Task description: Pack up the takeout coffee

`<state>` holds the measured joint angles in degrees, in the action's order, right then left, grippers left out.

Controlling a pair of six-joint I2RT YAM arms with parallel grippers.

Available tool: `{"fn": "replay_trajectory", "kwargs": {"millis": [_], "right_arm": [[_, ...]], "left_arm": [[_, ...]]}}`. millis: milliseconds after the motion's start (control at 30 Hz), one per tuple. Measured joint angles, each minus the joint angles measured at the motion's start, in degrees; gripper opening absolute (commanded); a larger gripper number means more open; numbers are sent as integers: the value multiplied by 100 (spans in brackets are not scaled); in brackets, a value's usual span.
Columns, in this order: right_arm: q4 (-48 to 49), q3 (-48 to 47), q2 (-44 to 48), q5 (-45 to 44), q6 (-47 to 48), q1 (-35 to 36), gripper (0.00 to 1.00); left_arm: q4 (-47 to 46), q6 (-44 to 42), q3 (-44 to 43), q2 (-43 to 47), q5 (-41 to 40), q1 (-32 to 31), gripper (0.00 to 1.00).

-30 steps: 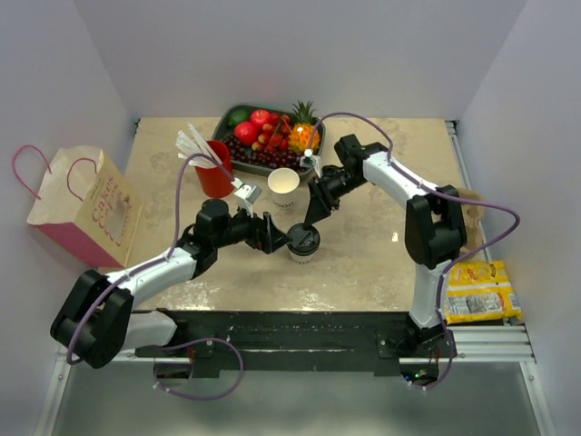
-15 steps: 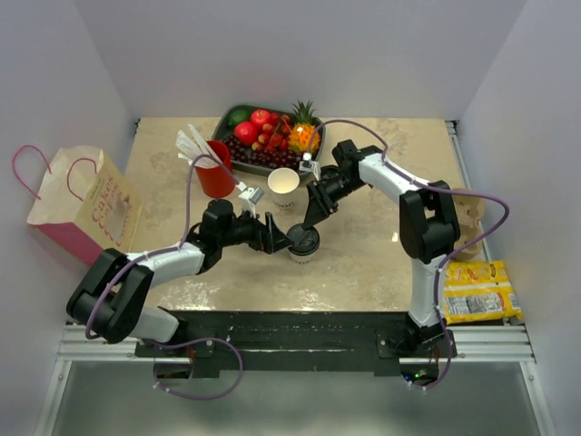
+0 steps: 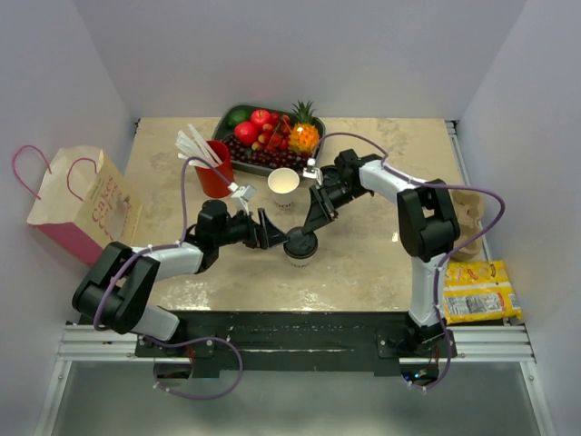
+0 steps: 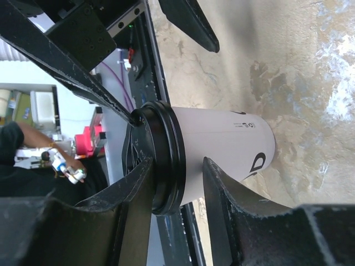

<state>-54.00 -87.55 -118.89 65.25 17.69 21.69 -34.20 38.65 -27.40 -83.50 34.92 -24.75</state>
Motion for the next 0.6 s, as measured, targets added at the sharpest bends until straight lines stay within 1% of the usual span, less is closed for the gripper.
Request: {"fn": "replay_trajectory", "kwargs": {"millis": [100,300,433,567,600], "right_arm": [[223,177,0,199,-120,-44,36],[922,693,4,782,-315,-153,36],[1375,927,15,1119,-492,-184,38],[1484,931,61,1187,-483,-153,42],[1469,925,94,1176,-455,-142,45]], "left_arm": [[-9,-11,0,-26,48,0,94],[-26,-61,0,-52,81,-2,93],[-17,-122,-26,-61,192,-7,93],[105,-293,-160,-72,251,-4,93],[162,-350,-210,-76,264,-4,93]]}}
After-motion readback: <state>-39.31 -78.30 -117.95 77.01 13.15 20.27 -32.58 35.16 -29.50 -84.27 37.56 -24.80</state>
